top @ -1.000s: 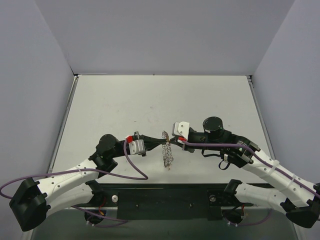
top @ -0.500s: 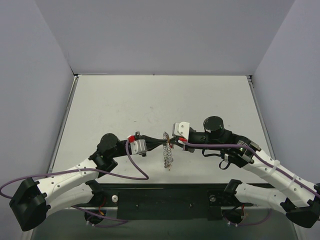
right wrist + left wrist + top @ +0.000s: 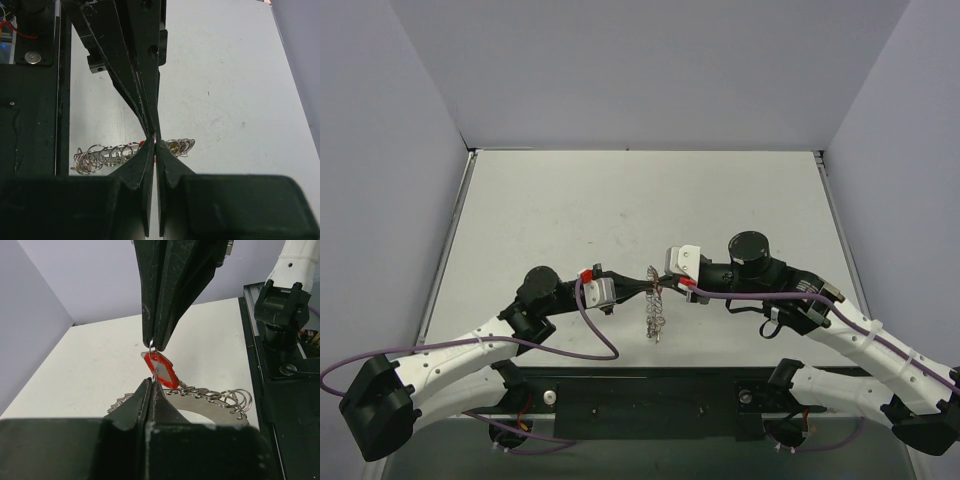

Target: Put the keys on the keyring

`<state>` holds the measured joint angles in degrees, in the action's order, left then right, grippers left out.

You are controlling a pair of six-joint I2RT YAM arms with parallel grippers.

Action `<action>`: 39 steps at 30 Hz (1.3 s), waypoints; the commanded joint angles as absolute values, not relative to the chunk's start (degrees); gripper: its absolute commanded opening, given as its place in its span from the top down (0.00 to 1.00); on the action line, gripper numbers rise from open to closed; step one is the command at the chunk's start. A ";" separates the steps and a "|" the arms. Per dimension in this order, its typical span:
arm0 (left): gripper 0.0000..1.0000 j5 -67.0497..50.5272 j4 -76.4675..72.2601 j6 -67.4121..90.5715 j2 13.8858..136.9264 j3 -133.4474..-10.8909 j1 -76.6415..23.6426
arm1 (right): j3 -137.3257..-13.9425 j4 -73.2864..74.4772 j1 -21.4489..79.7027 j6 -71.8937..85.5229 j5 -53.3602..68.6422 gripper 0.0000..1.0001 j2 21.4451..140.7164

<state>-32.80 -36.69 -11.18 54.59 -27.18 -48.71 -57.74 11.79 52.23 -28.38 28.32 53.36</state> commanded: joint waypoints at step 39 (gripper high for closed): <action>1.00 -32.34 -41.57 -13.97 52.12 -27.77 -46.67 | -61.17 13.62 42.72 -30.93 30.41 1.00 50.19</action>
